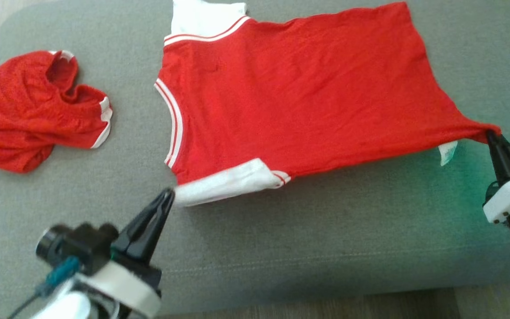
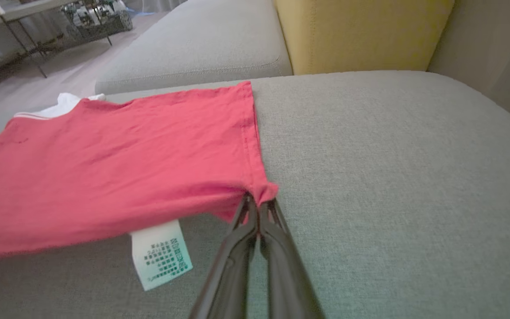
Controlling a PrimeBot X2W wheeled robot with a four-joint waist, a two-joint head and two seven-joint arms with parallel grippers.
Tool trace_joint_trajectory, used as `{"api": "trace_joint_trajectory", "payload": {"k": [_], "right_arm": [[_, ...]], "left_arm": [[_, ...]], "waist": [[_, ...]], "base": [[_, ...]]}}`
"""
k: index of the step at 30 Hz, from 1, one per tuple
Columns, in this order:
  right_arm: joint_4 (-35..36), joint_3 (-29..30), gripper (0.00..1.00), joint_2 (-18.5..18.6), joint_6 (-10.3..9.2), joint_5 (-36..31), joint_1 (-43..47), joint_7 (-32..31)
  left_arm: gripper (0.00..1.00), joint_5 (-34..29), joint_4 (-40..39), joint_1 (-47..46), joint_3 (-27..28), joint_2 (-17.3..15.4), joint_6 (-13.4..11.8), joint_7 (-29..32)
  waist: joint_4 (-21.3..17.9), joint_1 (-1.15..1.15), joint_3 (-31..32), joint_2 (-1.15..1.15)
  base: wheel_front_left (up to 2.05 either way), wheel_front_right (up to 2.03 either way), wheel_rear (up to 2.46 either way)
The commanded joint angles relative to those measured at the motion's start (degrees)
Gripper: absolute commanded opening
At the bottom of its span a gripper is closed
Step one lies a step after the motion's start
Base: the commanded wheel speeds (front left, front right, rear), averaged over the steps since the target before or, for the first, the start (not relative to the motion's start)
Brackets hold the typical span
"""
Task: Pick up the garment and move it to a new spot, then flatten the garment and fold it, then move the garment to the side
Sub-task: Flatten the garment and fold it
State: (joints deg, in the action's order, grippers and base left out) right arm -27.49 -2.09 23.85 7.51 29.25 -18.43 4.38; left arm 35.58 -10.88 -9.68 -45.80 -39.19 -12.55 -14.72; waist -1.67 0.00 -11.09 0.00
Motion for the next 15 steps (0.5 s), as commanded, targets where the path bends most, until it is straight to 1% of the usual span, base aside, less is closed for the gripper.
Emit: {"api": "trace_joint_trajectory", "payload": {"k": [1,7,12,15], "right_arm": [[2.0,0.0,0.00,1.0,-0.02,-1.2,0.2,-0.3],[5.3,4.4,0.00,-2.9,-0.02,-9.1,-1.9,-3.5],[5.4,5.7,0.00,-5.1,-0.02,-12.7,-5.6,-5.1],[4.5,6.3,0.00,-5.5,-0.02,-14.4,-8.5,-4.7]], "left_arm": [[0.00,-0.3,-0.6,-4.3,2.6,-1.2,0.3,-0.3],[0.00,-2.7,7.2,-12.7,4.0,4.4,3.2,-0.3],[0.00,-7.8,14.1,-19.1,5.6,8.6,6.3,-0.3],[0.00,-11.7,17.5,-22.1,6.8,9.9,6.8,-0.3]], "waist": [[0.3,0.00,-0.7,0.00],[1.8,0.00,-3.8,0.00],[2.3,0.00,-6.5,0.00],[2.3,0.00,-8.1,0.00]], "base": [[0.00,0.00,0.00],[0.00,0.00,0.00],[0.00,0.00,0.00],[0.00,0.00,0.00]]}}
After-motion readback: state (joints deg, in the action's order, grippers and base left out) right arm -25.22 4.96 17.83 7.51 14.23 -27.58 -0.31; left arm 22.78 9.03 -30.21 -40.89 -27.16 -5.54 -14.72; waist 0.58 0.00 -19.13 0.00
